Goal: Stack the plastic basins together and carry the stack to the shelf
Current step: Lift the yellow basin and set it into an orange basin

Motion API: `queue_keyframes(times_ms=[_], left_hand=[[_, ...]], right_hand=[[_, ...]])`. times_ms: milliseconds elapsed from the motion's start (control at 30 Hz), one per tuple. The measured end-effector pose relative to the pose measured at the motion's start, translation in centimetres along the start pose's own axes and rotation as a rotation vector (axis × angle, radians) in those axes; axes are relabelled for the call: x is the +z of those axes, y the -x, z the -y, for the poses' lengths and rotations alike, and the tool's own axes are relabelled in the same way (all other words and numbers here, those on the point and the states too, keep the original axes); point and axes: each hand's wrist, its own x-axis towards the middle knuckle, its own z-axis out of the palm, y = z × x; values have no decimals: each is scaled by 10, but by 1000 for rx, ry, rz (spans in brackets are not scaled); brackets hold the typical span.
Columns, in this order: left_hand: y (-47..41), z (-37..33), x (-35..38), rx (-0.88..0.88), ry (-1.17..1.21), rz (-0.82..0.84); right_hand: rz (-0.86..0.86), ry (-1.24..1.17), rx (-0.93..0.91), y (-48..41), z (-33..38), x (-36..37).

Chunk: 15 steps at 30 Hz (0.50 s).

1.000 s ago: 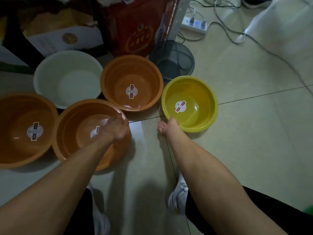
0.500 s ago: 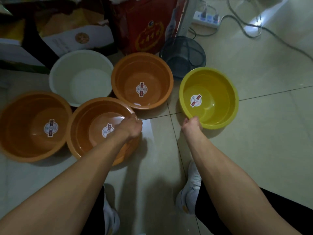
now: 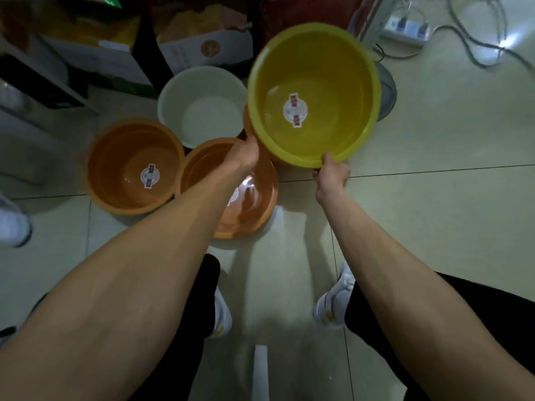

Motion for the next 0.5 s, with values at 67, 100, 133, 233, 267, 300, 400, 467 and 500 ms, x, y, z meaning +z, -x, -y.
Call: queue_keyframes(times_ms=[67, 100, 133, 233, 267, 300, 400, 467, 500], left_hand=[[-39, 36, -9, -39, 108, -72], [-42, 48, -15, -73, 180, -109], [-25, 48, -25, -112, 243, -162], [7, 57, -52, -115, 295, -376], [1, 70, -59, -109, 302, -425], [-3, 83, -66, -99, 322, -471], [-18, 119, -74, -145, 476, -567], [-2, 116, -77, -160, 502, -585], [2, 116, -76, -157, 509, -594]], right_hand=[[137, 71, -44, 7, -7, 4], [192, 108, -58, 11, -10, 6], [237, 136, -64, 16, -13, 7], [350, 248, -42, 22, -26, 11], [383, 291, -31, 24, -32, 13], [419, 329, -20, 25, -39, 14], [506, 412, -8, 31, -58, 18], [534, 426, -7, 38, -66, 21], [533, 436, -6, 40, -70, 22]])
